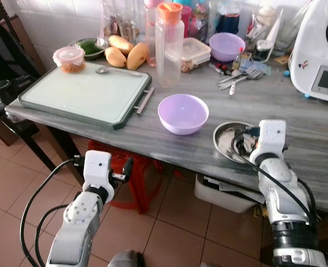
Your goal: Setting the table
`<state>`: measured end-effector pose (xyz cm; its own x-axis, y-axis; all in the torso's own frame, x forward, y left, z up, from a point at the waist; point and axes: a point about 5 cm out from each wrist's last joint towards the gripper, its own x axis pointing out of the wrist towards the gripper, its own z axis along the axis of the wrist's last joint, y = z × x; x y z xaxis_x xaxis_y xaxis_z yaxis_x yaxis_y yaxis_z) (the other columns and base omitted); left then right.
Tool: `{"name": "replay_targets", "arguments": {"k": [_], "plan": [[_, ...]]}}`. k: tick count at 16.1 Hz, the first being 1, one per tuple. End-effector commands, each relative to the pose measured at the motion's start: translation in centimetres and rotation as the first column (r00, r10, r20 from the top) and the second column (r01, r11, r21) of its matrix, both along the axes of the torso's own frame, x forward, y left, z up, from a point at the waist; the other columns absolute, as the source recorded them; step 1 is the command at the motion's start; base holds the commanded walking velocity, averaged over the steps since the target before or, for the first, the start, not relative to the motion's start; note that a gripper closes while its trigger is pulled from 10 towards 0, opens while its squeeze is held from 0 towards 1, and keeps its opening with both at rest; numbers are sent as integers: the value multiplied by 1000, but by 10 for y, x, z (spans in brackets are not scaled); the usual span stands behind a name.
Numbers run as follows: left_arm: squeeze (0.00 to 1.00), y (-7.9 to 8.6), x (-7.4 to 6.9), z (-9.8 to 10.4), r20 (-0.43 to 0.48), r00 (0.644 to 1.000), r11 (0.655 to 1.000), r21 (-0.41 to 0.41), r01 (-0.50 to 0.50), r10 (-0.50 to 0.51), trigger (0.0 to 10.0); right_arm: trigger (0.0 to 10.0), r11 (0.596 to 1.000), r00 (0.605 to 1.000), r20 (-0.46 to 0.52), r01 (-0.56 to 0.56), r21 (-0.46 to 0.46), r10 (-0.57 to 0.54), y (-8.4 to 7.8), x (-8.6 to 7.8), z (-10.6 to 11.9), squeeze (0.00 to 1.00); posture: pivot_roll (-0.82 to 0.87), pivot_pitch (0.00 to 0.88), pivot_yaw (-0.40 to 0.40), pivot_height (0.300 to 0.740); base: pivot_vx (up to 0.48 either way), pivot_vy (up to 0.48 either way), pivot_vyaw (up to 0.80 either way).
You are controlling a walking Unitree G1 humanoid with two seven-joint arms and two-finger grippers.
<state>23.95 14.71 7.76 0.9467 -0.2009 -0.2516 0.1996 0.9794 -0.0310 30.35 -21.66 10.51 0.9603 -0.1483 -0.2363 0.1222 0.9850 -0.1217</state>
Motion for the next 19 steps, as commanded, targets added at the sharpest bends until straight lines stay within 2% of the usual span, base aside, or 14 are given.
{"name": "replay_targets", "arguments": {"k": [1, 2, 3, 6, 10, 16, 19], "plan": [[0, 1, -1, 0, 0, 1000, 1000, 9, 7, -7, 10000, 10000, 1000, 1000, -2, 8, 10, -8, -3, 0, 1, 0, -6, 0, 28, 740, 0, 0, 0], [0, 1, -1, 0, 0, 1000, 1000, 9, 7, -7, 10000, 10000, 1000, 1000, -2, 8, 10, -8, -3, 0, 1, 0, -6, 0, 28, 740, 0, 0, 0], [0, 0, -2, -1, -8, 1000, 1000, 9, 11, -11, 10000, 10000, 999, 997, -72, -14, 33, 16, 1, 1, -4, 0, -11, 0, 27, 740, 0, 0, 0], [0, 0, -2, -2, -14, 1000, 1000, 10, 13, -13, 10000, 10000, 995, 989, -130, -55, 82, 65, 9, 2, -10, 0, -11, 0, 25, 740, 0, 0, 0], [0, -1, -2, -2, -14, 1000, 1000, 10, 9, -9, 10000, 10000, 987, 983, -132, -111, 112, 126, 19, 11, -5, 0, -7, 0, 19, 740, 0, 0, 0], [0, 0, -2, -2, -14, 1000, 1000, 13, 9, -9, 10000, 10000, 983, 980, -143, -116, 143, 136, 25, 22, -1, 0, -4, 0, 23, 740, 0, 0, 0], [0, 0, -2, -1, -14, 1000, 1000, 14, 12, -12, 10000, 10000, 972, 973, -167, -125, 200, 159, 38, 29, -7, 0, 1, 0, 22, 740, 0, 0, 0]]}}
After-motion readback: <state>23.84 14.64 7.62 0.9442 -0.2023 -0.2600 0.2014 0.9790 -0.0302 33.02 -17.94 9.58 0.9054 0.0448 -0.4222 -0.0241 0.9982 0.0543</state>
